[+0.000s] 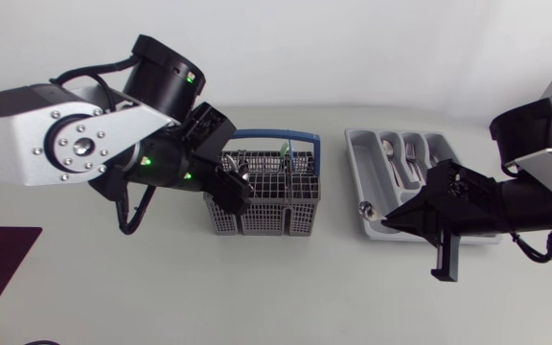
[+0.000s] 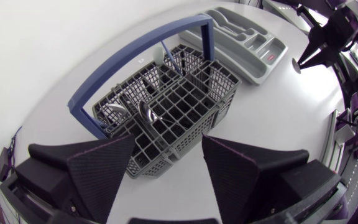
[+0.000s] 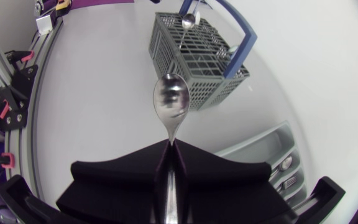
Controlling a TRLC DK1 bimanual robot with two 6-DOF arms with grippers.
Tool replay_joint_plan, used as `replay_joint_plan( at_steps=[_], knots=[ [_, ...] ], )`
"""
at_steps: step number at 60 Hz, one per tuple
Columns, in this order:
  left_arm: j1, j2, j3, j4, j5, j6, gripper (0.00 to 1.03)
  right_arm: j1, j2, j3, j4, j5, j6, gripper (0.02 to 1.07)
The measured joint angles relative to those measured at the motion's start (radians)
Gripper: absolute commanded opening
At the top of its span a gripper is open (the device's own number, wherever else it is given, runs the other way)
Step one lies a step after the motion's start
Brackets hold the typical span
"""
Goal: Unload the cutlery basket into the drawer organizer.
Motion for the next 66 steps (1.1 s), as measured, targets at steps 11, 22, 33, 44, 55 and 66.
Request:
replay_joint_plan(
  at_steps=[11, 22, 33, 44, 55, 66],
  knots=[
    [-0.001, 0.051, 0.000, 0.006, -0.014, 0.003, 0.86, -0.204, 0.218, 0.091, -0.080, -0.051, -0.256, 0.08],
    [-0.001, 0.088, 0.011, 0.016, -0.019, 0.003, 0.86, -0.341, 0.411, 0.203, -0.095, -0.053, -0.450, 0.08],
    [-0.001, 0.116, 0.023, 0.046, -0.040, 0.003, 0.86, -0.411, 0.584, 0.319, -0.094, -0.021, -0.575, 0.08],
    [-0.001, 0.132, 0.026, 0.064, -0.045, 0.003, 0.86, -0.454, 0.698, 0.362, -0.065, 0.038, -0.649, 0.08],
    [-0.001, 0.142, 0.028, 0.112, -0.071, 0.004, 0.86, -0.469, 0.736, 0.356, 0.005, 0.089, -0.687, 0.17],
    [-0.010, 0.157, 0.032, 0.139, -0.090, 0.004, 0.86, -0.469, 0.728, 0.325, 0.031, 0.104, -0.686, 0.66]
  ],
)
